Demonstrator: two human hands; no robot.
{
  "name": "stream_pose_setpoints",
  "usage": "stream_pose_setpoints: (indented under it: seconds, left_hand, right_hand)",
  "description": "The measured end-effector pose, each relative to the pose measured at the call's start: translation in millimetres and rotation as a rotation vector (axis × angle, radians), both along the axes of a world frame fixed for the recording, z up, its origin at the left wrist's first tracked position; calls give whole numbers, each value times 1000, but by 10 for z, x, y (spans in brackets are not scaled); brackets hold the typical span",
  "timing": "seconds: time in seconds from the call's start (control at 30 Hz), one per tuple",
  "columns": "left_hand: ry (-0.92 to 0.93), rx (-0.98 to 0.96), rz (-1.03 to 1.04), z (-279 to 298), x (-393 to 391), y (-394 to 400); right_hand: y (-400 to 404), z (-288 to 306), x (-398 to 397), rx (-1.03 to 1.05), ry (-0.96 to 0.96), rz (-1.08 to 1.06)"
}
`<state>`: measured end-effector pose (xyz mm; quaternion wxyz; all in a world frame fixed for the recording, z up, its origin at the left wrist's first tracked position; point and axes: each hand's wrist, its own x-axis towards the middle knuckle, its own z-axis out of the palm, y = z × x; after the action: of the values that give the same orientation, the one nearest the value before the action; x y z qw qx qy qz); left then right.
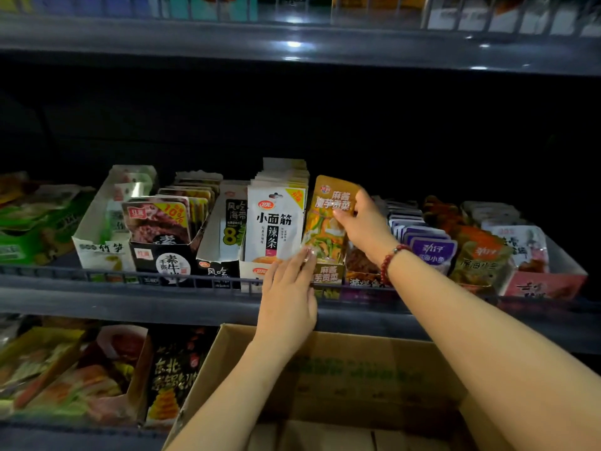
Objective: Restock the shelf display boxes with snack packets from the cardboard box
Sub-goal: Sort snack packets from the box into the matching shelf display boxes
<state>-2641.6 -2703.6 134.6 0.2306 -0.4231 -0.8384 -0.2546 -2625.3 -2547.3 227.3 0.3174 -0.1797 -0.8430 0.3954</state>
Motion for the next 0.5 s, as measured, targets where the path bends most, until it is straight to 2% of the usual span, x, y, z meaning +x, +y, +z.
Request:
stream_pose_setpoints:
  seconds: [0.17, 0.3, 0.5]
  left_hand:
    - [-39, -99, -9, 126, -40, -8]
    - [-55, -114, -35, 185, -80, -11]
    - [39, -196, -3, 58, -66, -43]
  right_hand:
    - [-4, 112, 21, 187, -40, -21]
    - [-26, 66, -20, 210, -130, -24]
    - [-35, -273, 47, 201, -316, -7]
